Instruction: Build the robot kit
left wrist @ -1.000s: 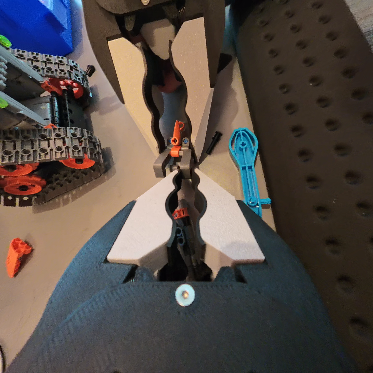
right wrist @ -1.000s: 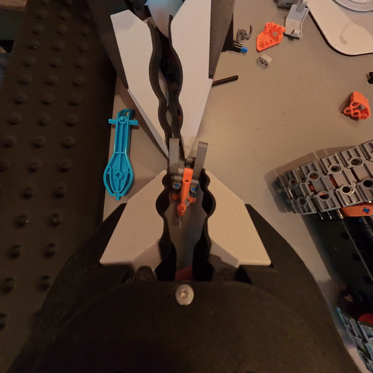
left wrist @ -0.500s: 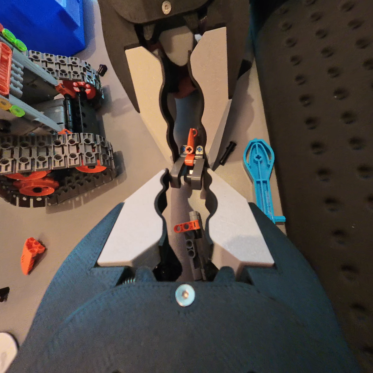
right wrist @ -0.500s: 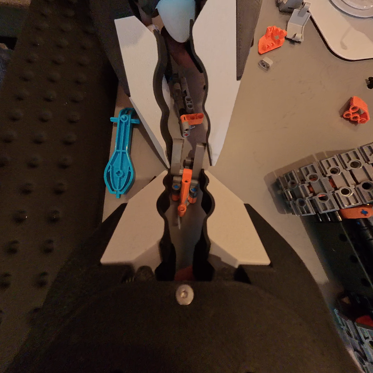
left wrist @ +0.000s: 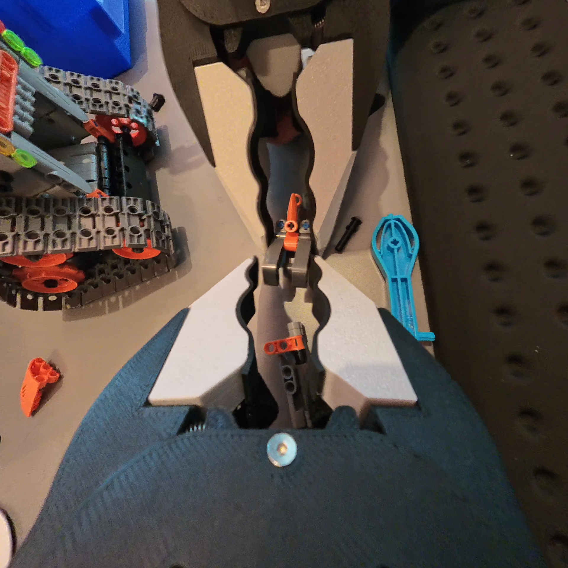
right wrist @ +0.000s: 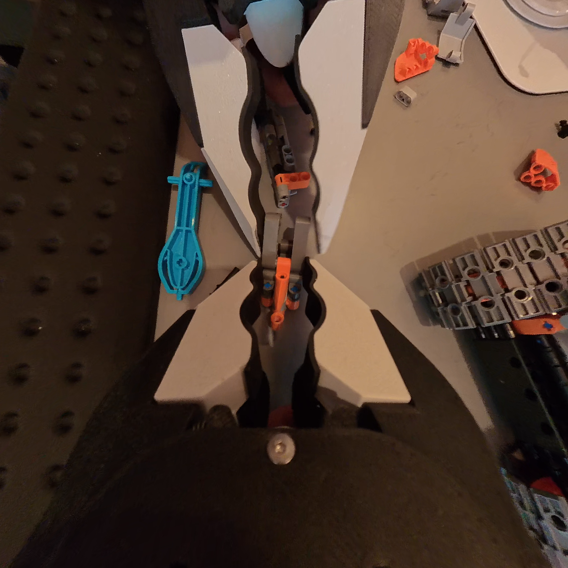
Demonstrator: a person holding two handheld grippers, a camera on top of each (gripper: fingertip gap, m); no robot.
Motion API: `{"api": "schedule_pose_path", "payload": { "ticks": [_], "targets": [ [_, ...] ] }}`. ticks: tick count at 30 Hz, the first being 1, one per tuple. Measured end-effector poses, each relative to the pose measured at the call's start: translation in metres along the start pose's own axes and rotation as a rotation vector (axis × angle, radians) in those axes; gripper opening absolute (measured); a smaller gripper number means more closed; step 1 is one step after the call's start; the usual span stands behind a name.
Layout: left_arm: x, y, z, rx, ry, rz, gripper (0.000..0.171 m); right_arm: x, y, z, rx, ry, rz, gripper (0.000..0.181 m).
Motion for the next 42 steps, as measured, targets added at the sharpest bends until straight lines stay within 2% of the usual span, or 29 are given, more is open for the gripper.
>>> {"api": "schedule_pose_path", "payload": {
  "ticks": [4,9,12,15,18,20,26,30,34,42],
  "targets": [
    [-0.009,0.016,-0.003,0.060,0.032,-0.064,0.048,0.008,0.015,-0.005,0.170,-0.152,-0.080,0.024],
    [-0.010,0.038,-0.005,0.182,0.107,-0.081,0.038,0.015,0.031,-0.016,0.366,-0.274,-0.159,0.024],
    [-0.009,0.047,-0.009,0.251,0.148,-0.069,0.032,0.014,0.037,-0.026,0.418,-0.276,-0.177,0.024],
    [-0.007,0.060,-0.016,0.374,0.195,-0.040,0.021,0.011,0.037,-0.040,0.414,-0.229,-0.171,0.024],
    [-0.005,0.072,-0.017,0.435,0.212,-0.038,0.009,0.009,0.037,-0.057,0.423,-0.183,-0.166,0.023],
    [-0.003,0.081,-0.014,0.464,0.218,-0.058,0.009,0.008,0.036,-0.069,0.409,-0.149,-0.162,0.024],
    [0.000,0.118,0.002,0.505,0.234,-0.180,0.007,0.013,0.021,-0.108,0.394,-0.059,-0.113,0.025],
    [0.002,0.142,0.017,0.492,0.232,-0.276,0.005,0.018,0.005,-0.132,0.376,0.000,-0.043,0.032],
    [0.004,0.162,0.033,0.493,0.259,-0.345,0.005,0.019,-0.009,-0.151,0.356,0.027,-0.036,0.033],
    [0.008,0.192,0.056,0.513,0.308,-0.405,0.005,0.022,-0.032,-0.179,0.316,0.113,0.055,0.036]
  ]
}}
Point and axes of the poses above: each gripper's, where its closed fingertips meet, y back along the fingers, z out of its underside, x = y × z across the jaws, the point moved 9 cm from there along y, back along the fingers
